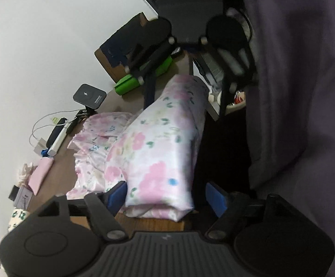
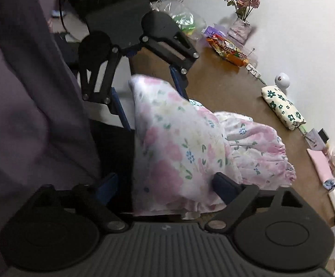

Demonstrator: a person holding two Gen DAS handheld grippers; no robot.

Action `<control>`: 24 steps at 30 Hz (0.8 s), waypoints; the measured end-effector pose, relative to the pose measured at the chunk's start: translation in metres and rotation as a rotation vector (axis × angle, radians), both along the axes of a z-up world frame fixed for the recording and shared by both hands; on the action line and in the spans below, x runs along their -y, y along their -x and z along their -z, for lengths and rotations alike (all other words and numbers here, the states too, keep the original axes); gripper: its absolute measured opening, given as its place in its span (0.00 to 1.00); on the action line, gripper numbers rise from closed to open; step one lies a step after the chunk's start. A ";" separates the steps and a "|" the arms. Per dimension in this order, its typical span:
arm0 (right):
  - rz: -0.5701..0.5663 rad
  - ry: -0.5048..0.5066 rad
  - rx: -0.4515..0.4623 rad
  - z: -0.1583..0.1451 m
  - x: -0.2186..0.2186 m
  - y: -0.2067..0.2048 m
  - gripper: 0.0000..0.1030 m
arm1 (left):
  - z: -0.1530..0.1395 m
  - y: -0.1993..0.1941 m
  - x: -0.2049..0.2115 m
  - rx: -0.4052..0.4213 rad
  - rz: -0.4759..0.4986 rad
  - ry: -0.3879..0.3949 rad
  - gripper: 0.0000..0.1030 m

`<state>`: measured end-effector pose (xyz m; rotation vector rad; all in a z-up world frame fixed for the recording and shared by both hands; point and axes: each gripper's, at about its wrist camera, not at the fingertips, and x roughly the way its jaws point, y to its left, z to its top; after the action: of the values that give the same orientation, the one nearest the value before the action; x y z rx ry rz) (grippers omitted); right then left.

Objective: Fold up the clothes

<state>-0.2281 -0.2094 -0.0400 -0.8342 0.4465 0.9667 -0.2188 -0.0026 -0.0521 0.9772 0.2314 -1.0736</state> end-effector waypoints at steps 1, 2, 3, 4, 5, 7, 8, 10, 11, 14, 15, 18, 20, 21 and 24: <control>0.010 -0.006 0.001 0.002 0.000 -0.004 0.70 | -0.001 -0.004 0.001 -0.024 -0.013 0.017 0.60; 0.020 -0.024 -0.011 0.000 0.002 -0.006 0.66 | -0.004 -0.006 0.000 -0.050 -0.022 0.032 0.58; 0.029 -0.046 -0.034 -0.004 0.006 -0.009 0.60 | -0.007 -0.007 -0.001 -0.074 -0.023 0.042 0.55; 0.034 -0.065 -0.058 -0.007 0.010 -0.010 0.57 | -0.010 -0.006 -0.003 -0.091 -0.023 0.049 0.49; 0.033 -0.080 -0.080 -0.010 0.014 -0.010 0.53 | -0.013 -0.004 -0.005 -0.101 -0.020 0.053 0.45; 0.017 -0.112 -0.153 -0.017 0.020 -0.012 0.48 | -0.024 -0.002 -0.009 -0.180 -0.012 0.075 0.21; 0.003 -0.141 -0.218 -0.023 0.025 -0.015 0.41 | -0.034 -0.006 -0.012 -0.271 -0.006 0.097 0.18; -0.025 -0.216 -0.368 -0.035 0.037 -0.023 0.30 | -0.052 -0.016 -0.018 -0.440 0.000 0.152 0.14; -0.035 -0.275 -0.459 -0.042 0.045 -0.030 0.29 | -0.060 -0.024 -0.021 -0.503 -0.007 0.202 0.14; 0.011 -0.491 -0.641 -0.048 0.071 -0.062 0.30 | -0.071 -0.054 -0.035 -0.680 -0.061 0.386 0.14; 0.045 -0.578 -0.701 -0.047 0.081 -0.074 0.34 | -0.070 -0.069 -0.041 -0.759 -0.098 0.460 0.14; 0.200 -0.809 -0.847 -0.039 0.106 -0.110 0.41 | -0.057 -0.115 -0.054 -0.996 -0.259 0.672 0.14; 0.326 -0.914 -0.894 -0.029 0.116 -0.127 0.46 | -0.047 -0.133 -0.050 -1.066 -0.362 0.729 0.14; 0.375 -0.930 -0.885 -0.027 0.117 -0.129 0.46 | -0.043 -0.140 -0.046 -1.086 -0.410 0.743 0.14; 0.506 -0.941 -0.816 -0.021 0.108 -0.129 0.45 | -0.031 -0.152 -0.036 -1.115 -0.527 0.776 0.17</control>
<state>-0.0994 -0.3177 -0.0187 0.5466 0.7537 0.8636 -0.0664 0.0336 -0.0207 -0.4445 0.8449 -0.9773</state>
